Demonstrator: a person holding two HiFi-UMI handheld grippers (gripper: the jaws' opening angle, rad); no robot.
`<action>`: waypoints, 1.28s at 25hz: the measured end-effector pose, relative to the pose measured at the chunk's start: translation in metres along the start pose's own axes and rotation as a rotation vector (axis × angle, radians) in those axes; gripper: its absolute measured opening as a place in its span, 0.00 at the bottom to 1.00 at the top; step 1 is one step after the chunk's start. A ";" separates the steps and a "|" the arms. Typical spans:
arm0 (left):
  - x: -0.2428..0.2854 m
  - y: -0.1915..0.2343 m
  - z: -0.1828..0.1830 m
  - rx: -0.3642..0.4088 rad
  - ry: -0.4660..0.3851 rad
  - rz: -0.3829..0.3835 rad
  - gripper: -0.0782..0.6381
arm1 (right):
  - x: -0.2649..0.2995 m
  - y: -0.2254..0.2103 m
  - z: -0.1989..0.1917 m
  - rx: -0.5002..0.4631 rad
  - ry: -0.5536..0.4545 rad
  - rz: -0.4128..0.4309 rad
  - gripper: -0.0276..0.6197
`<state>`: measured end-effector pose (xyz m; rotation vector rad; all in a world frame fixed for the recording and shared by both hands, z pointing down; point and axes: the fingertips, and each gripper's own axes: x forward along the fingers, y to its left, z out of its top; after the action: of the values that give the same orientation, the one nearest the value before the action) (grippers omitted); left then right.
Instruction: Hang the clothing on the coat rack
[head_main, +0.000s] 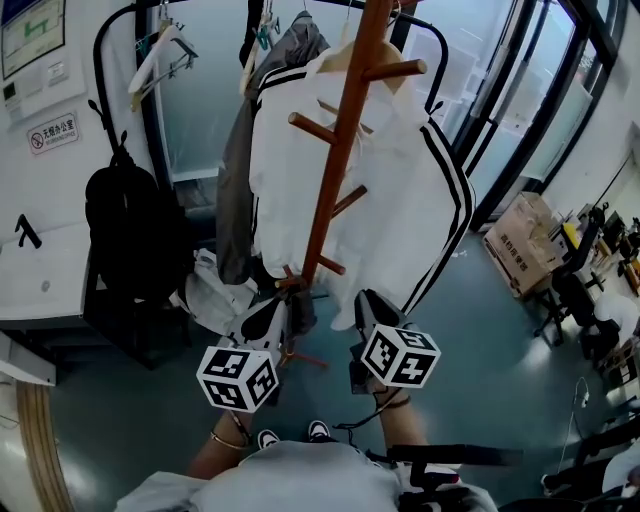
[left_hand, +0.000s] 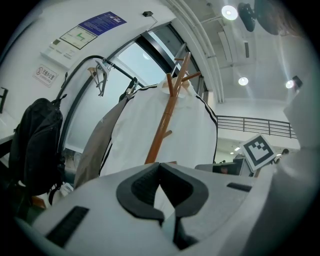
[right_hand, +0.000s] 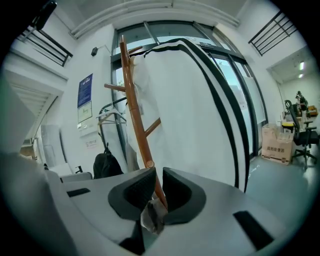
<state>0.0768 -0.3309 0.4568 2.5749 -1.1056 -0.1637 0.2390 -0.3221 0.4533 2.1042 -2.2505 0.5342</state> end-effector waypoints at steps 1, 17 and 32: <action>-0.001 0.001 -0.001 -0.003 0.001 0.004 0.12 | 0.000 0.002 -0.002 -0.003 0.001 0.005 0.13; -0.008 -0.010 0.002 0.037 -0.012 0.124 0.12 | 0.006 0.020 -0.010 -0.078 0.012 0.148 0.08; 0.001 -0.037 0.007 0.091 -0.030 0.176 0.12 | 0.002 0.010 -0.001 -0.109 0.020 0.240 0.08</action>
<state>0.1014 -0.3096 0.4374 2.5442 -1.3727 -0.1131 0.2287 -0.3229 0.4524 1.7834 -2.4751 0.4243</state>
